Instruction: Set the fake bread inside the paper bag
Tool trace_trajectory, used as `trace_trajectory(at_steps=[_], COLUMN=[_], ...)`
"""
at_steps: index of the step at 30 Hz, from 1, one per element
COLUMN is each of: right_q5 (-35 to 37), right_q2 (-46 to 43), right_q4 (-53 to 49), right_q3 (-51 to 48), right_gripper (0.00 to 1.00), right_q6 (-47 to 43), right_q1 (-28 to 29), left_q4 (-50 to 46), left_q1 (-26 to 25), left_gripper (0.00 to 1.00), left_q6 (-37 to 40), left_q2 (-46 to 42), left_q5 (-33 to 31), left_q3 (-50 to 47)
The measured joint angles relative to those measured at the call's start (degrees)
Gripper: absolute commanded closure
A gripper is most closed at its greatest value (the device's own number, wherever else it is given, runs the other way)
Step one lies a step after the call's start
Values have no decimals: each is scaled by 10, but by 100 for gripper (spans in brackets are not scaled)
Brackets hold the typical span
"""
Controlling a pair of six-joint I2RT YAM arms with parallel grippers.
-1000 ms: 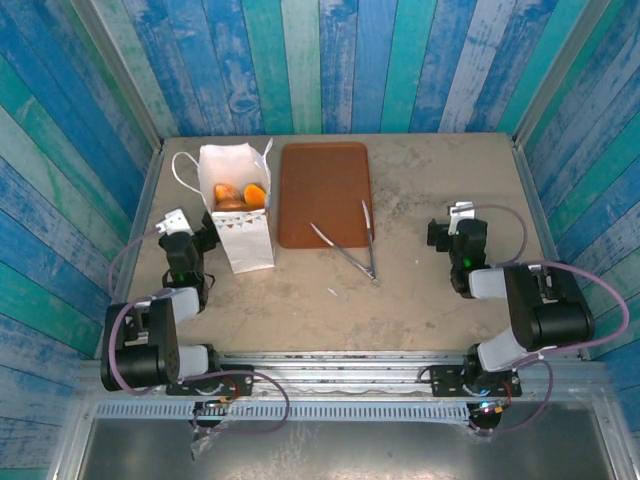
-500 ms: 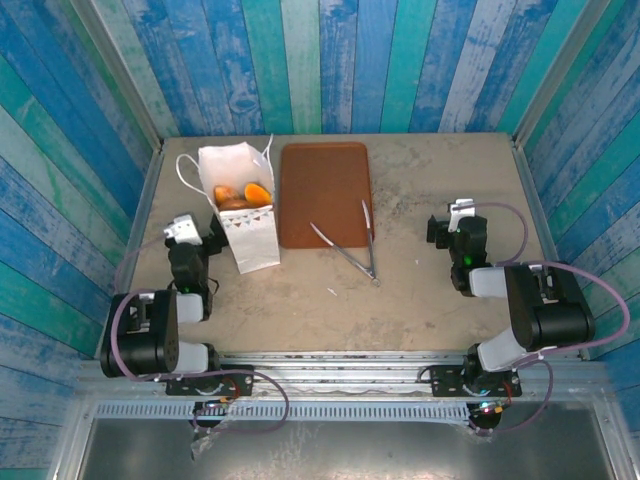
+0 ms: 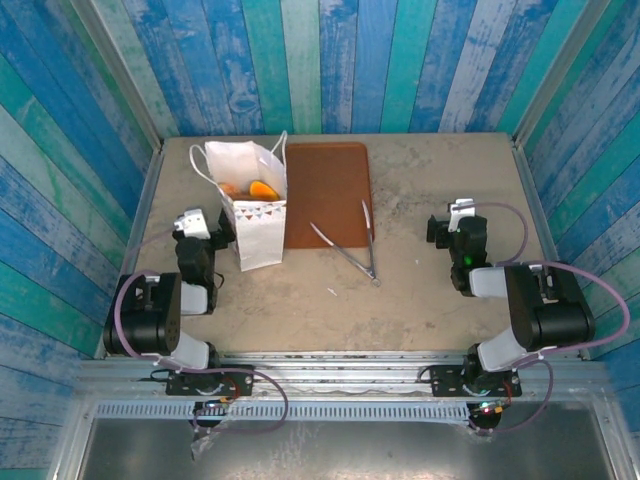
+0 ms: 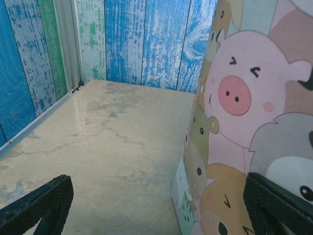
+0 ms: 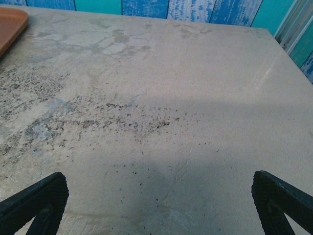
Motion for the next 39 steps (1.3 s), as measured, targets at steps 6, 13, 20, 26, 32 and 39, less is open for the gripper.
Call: trace_trajectory(at_steps=[6,13,20,26,32,39], right_q5=[0,0,0,0,0,0], right_q2=[0,0,0,0,0,0], right_q4=[0,0,0,0,0,0], right_q3=[0,0,0,0,0,0], right_gripper=[0,0,0,0,0,0], right_q6=[0,-2,-2,-2,-2,-2], right_q1=[0,0,0,0,0,0], left_q4=[-15,-19,-23,-24,-24,-24], left_q1=[-1,-1,-1,-1,-1,-1], left_gripper=[6,6,6,6,6,6], left_q6=[1,2,11,14,14,14], left_q2=[0,0,0,0,0,0], left_q5=[-3,-4,3,7,9,9], left_q3=[1,1,3,3,3,3])
